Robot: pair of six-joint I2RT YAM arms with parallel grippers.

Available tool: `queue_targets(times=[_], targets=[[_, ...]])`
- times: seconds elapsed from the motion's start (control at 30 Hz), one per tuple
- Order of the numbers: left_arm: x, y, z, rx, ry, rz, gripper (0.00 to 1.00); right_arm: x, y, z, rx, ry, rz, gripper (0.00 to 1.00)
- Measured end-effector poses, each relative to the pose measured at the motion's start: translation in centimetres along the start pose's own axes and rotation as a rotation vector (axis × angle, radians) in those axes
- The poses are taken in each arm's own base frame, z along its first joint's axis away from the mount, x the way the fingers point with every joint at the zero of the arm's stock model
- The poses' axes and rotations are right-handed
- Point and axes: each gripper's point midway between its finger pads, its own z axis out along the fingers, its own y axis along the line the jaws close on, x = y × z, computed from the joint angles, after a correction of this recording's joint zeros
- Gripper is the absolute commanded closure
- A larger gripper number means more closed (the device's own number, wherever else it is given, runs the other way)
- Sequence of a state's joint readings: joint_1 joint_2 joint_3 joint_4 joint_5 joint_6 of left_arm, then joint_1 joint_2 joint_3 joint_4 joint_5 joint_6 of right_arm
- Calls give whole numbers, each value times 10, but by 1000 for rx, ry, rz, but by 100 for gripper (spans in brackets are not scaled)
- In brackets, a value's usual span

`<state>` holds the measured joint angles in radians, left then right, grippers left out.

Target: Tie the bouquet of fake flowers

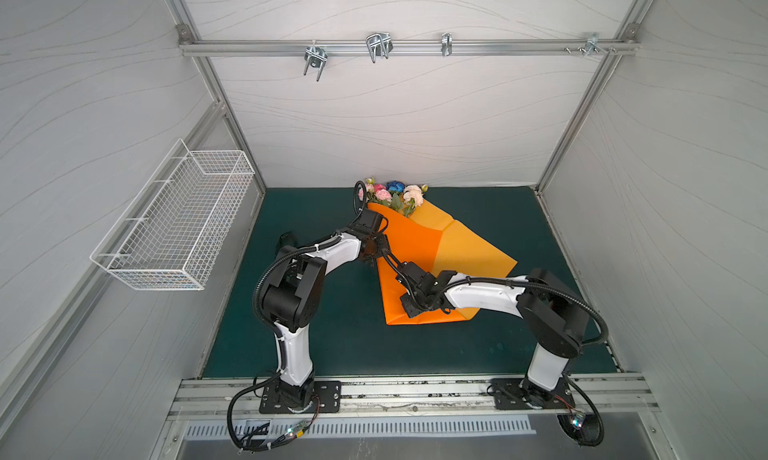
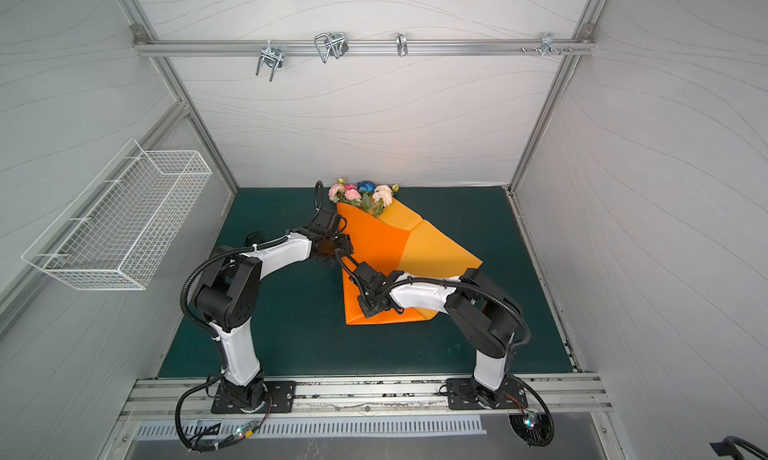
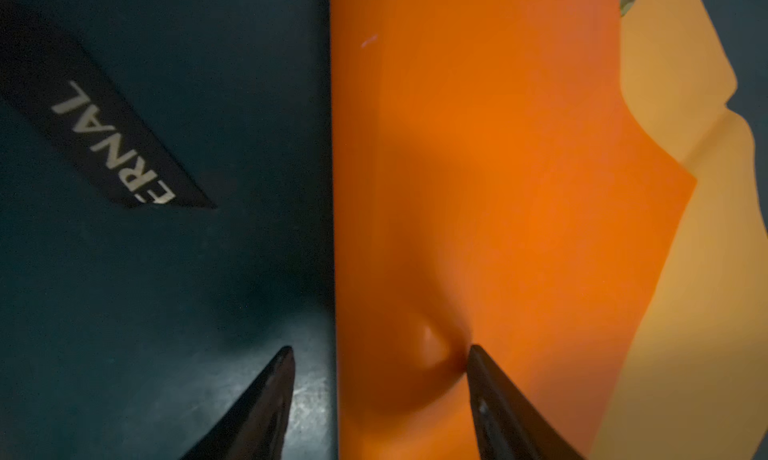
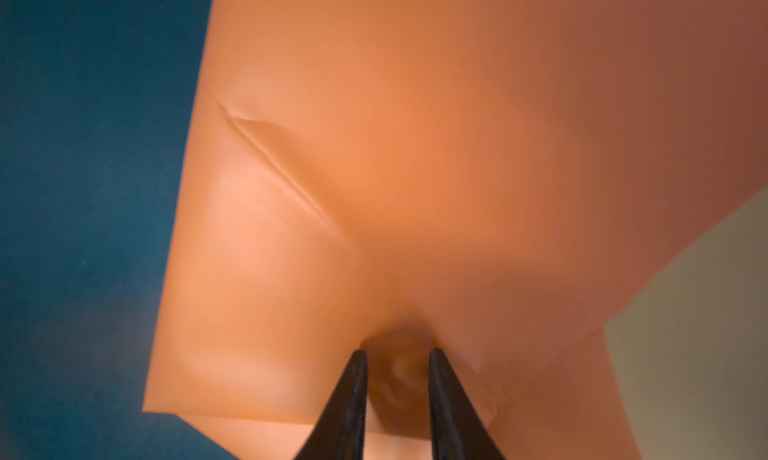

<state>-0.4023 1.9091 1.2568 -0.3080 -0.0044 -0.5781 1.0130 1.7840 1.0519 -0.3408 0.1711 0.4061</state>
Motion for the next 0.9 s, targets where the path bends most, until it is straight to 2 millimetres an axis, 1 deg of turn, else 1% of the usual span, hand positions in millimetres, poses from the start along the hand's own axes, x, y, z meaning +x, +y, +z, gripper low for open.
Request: queue_targets(times=[0.07,0.13,0.4,0.47,0.53,0.63,0.77,0.9], targets=[[-2,4,1,-25,-4,2,39,-2,1,-1,-3,-4,-7,69],[-4,7,2,-49,-9,3,44,-6,3,-3,-8,-9,-12,68],[-1,23,6,-118,-2,-2,46,-16,1,-6,-17,-22,-18,65],[-1,25,5,-126,-4,-4,50,-18,-1,-5,-16,-22,-16,65],[-2,28,5,-136,-6,-6,52,-19,-2,-2,-14,-17,-11,65],[-4,30,5,-142,-10,-11,57,-16,-4,4,-10,1,-11,65],[-4,33,5,-145,-10,-17,58,-12,-6,9,-5,19,-12,65],[0,34,7,-137,5,-19,61,-12,-5,10,-10,23,-13,66]])
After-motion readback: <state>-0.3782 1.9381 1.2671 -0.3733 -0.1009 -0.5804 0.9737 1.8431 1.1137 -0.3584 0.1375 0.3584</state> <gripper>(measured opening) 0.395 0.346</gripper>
